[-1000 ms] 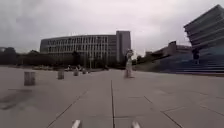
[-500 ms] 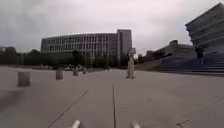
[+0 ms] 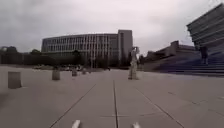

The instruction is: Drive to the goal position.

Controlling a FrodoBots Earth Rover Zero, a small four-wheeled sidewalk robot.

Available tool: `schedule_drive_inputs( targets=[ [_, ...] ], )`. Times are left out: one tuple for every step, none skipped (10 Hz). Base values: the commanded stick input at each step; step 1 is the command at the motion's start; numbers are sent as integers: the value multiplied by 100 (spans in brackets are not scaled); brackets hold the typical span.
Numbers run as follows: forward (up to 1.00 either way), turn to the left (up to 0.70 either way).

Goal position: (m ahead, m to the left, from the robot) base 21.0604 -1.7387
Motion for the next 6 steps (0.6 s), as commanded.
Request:
schedule_drive_inputs(
  targets=[
    [85, 0],
    [85, 0],
    [85, 0],
    [85, 1],
    [85, 4],
    [85, 32]
  ],
)
